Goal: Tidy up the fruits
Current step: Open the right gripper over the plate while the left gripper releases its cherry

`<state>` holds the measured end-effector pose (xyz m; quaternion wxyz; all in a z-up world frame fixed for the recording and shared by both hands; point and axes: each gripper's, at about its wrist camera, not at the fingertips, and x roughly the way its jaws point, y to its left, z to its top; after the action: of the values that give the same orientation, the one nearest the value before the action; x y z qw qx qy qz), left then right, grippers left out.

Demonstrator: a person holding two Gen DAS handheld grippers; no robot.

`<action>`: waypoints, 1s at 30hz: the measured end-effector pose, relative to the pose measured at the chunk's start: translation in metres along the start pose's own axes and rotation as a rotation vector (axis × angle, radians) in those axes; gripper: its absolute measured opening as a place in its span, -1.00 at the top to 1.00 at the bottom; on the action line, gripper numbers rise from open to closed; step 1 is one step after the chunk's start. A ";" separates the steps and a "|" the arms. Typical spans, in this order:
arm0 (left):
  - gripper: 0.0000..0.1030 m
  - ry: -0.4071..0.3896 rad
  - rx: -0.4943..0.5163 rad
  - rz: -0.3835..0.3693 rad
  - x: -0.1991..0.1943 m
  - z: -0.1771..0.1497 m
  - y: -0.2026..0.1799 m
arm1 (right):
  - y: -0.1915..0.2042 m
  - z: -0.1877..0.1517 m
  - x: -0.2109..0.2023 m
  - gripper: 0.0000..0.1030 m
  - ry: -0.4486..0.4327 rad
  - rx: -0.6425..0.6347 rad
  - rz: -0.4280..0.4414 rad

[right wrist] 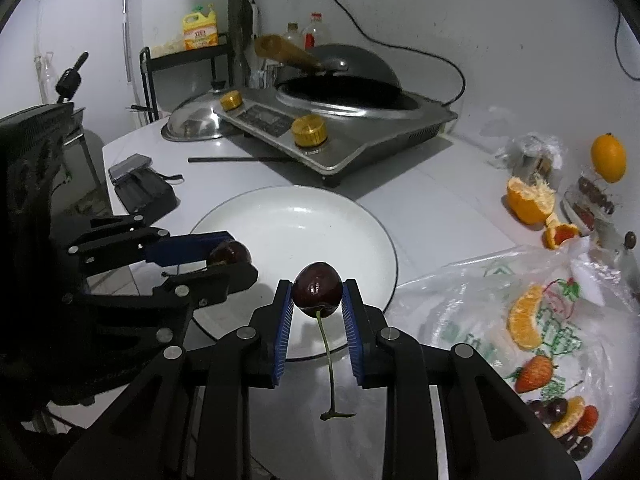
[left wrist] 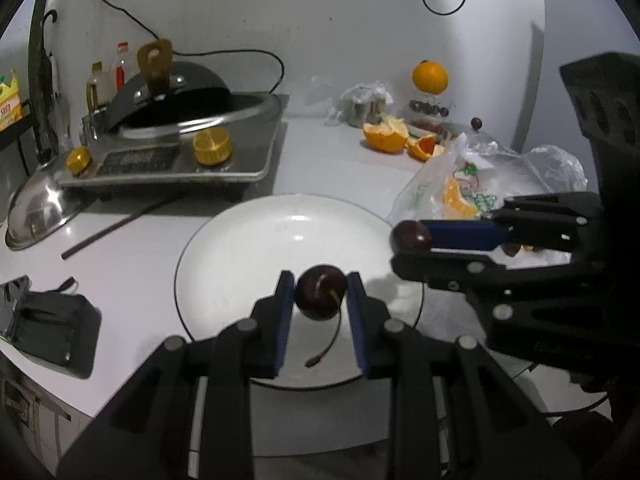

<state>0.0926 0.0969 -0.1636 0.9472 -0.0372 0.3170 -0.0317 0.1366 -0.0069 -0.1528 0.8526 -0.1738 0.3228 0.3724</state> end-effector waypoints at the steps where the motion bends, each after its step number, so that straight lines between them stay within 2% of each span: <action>1: 0.48 0.006 -0.002 -0.002 0.001 -0.001 0.001 | 0.000 0.000 0.003 0.49 0.007 0.001 0.002; 10: 0.47 0.030 -0.044 -0.005 0.009 -0.008 0.013 | 0.001 -0.004 0.027 0.49 0.065 0.012 0.011; 17: 0.45 0.081 -0.068 -0.024 0.020 -0.013 0.015 | -0.001 -0.009 0.038 0.49 0.102 0.035 0.015; 21: 0.30 0.079 -0.069 -0.017 0.019 -0.014 0.017 | -0.002 -0.010 0.040 0.49 0.111 0.053 0.023; 24: 0.07 0.074 -0.073 -0.002 0.017 -0.013 0.019 | -0.001 -0.009 0.041 0.48 0.112 0.052 0.018; 30: 0.02 0.065 -0.084 0.007 0.011 -0.013 0.022 | -0.002 -0.007 0.033 0.28 0.093 0.049 0.011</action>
<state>0.0943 0.1172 -0.1823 0.9341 -0.0750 0.3486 -0.0165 0.1526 0.0053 -0.1800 0.8386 -0.1680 0.3719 0.3607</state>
